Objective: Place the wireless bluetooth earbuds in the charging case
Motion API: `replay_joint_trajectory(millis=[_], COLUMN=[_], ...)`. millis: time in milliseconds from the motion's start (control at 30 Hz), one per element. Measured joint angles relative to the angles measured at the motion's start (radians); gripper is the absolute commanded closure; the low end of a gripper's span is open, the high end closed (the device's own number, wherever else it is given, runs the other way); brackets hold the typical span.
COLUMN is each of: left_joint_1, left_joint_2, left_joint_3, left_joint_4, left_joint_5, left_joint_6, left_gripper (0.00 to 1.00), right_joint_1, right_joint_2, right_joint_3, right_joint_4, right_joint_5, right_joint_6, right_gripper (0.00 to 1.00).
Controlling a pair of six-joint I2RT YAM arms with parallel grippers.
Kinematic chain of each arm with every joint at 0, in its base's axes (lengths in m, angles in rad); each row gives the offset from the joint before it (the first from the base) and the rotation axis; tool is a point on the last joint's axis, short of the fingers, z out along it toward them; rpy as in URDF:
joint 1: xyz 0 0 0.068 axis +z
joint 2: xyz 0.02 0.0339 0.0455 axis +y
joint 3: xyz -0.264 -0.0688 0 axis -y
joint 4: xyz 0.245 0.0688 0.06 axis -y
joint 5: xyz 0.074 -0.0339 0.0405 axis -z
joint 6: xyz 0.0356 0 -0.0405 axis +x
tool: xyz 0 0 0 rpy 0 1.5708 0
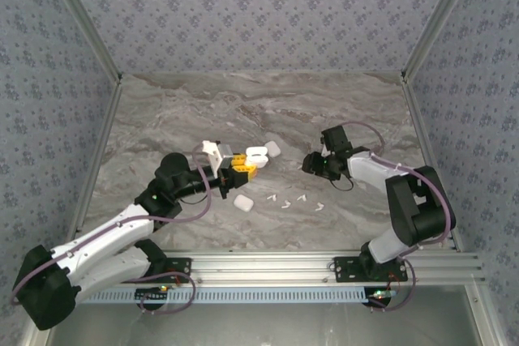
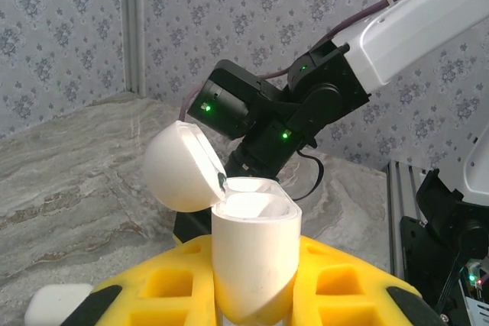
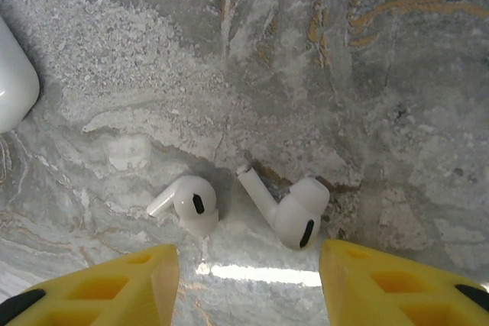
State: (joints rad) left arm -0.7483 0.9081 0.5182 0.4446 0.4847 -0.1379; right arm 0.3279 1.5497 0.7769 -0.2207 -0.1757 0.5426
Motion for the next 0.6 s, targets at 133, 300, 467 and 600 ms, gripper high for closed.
replay_joint_trajectory(millis=[133,300,467,600], left_joint_1=[0.0,0.0,0.0,0.0], left_joint_2=[-0.005,-0.006,-0.019,-0.028], left_joint_3=[0.0,0.0,0.0,0.0], left_joint_4=[-0.003,-0.016,-0.028,-0.034], left_joint_5=[-0.003,-0.004,-0.007,-0.008], left_joint_6=[0.003,0.007,0.011,0.014], left_gripper=[1.0,1.0,1.0,1.0], right_joint_1=[0.0,0.0,0.0,0.0], right_joint_2=[0.027,0.063,0.098,0.123], right_joint_3=[0.025,0.051,0.082,0.113], right_joint_4=[0.006,0.014,0.012,0.011], right_joint_5=[0.005,0.005,0.004,0.005], right_joint_6=[-0.011,-0.021,-0.04,-0.054], right_gripper=[0.46,0.46,0.46,0.46])
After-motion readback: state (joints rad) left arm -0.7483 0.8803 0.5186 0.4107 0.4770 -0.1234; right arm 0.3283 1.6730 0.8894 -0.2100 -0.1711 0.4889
